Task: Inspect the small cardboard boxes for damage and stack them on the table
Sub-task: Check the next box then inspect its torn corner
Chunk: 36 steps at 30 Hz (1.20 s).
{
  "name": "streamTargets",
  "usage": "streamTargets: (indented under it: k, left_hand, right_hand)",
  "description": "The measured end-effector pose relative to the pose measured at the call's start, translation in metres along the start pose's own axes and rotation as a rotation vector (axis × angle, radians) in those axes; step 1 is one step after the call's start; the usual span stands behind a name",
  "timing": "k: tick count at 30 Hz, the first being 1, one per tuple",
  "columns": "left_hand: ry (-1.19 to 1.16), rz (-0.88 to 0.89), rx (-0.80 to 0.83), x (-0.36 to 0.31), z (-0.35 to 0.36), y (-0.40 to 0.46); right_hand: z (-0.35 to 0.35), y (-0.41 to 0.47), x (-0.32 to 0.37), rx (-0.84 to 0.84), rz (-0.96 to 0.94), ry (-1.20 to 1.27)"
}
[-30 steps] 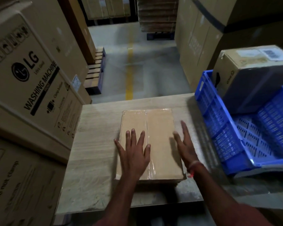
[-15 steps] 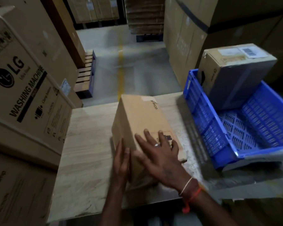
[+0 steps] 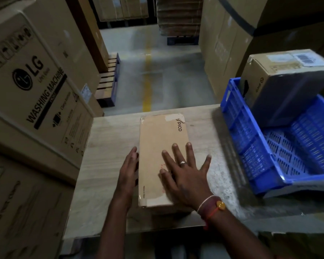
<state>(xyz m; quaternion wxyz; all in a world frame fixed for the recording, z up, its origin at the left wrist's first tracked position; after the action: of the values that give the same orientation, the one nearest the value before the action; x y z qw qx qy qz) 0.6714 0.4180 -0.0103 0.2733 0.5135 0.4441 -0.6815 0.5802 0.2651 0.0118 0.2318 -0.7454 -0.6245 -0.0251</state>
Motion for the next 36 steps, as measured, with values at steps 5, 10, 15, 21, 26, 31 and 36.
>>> streamTargets:
  k: [5, 10, 15, 21, 26, 31, 36]
  left_hand:
    - [0.367, 0.094, 0.000, -0.002, 0.017, -0.007]
    - [0.823, 0.080, -0.108, -0.009, 0.020, -0.010]
    - [1.189, 0.198, -0.105, -0.028, 0.047, 0.004]
    - [1.311, 0.321, 0.019, -0.042, 0.060, 0.046]
    - [1.441, 0.335, 0.002, -0.036, 0.058, 0.050]
    - [1.331, 0.235, -0.112, -0.035, 0.050, 0.044]
    - [0.951, 0.278, -0.187, -0.033, -0.025, 0.031]
  right_hand:
    - [0.014, 0.004, -0.005, -0.038, -0.036, 0.045]
    - [0.002, 0.011, -0.013, 0.012, -0.079, 0.051]
    - [-0.022, 0.031, -0.018, -0.089, -0.054, -0.007]
    - [-0.015, 0.057, -0.017, -0.185, -0.008, -0.015]
    - [-0.019, 0.059, -0.024, -0.155, -0.082, 0.154]
    - [-0.016, 0.047, -0.042, -0.079, -0.155, 0.539]
    - [0.031, 0.012, -0.048, 0.045, -0.069, 1.055]
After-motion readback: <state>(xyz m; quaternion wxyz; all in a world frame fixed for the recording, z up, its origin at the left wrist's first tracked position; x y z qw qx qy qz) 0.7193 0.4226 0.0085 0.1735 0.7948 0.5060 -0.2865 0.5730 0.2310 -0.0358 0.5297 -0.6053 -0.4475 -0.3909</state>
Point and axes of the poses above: each hand's wrist, its own y-axis towards the middle knuckle, its own z-axis out of the palm, x = y × z, the point moved 4 cm from there along y, towards the middle knuckle, and after that the axes turned 14 degrees about x, right-handed, at the moved point
